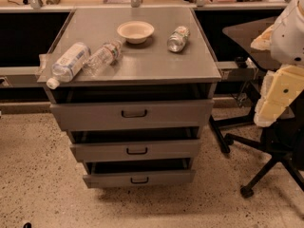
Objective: Open middle drawer
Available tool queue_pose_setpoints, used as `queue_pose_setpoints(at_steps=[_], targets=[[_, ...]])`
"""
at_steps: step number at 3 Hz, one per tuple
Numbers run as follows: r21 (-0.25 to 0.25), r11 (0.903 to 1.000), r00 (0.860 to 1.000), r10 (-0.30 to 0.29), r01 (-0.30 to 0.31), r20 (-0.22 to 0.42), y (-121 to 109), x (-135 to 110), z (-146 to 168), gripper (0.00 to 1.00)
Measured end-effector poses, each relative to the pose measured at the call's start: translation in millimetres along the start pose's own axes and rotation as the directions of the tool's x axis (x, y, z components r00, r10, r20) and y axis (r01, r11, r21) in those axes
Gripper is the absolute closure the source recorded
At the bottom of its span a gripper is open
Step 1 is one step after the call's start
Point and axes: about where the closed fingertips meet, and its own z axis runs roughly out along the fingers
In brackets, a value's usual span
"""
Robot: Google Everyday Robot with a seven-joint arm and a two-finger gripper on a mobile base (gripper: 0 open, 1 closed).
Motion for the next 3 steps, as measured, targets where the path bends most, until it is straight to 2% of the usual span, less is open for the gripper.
queue_pose_setpoints(at_steps=[1,2,3], targets=[[0.001,1.0000,1.000,-0.001,0.001,0.004,0,1,4,0.00],[0.004,1.0000,0.999,-0.006,0.006,0.048,6,10,45,0.00],[-0.056,0.9957,0.995,-0.070,0.074,0.076,32,19,108,0.00]])
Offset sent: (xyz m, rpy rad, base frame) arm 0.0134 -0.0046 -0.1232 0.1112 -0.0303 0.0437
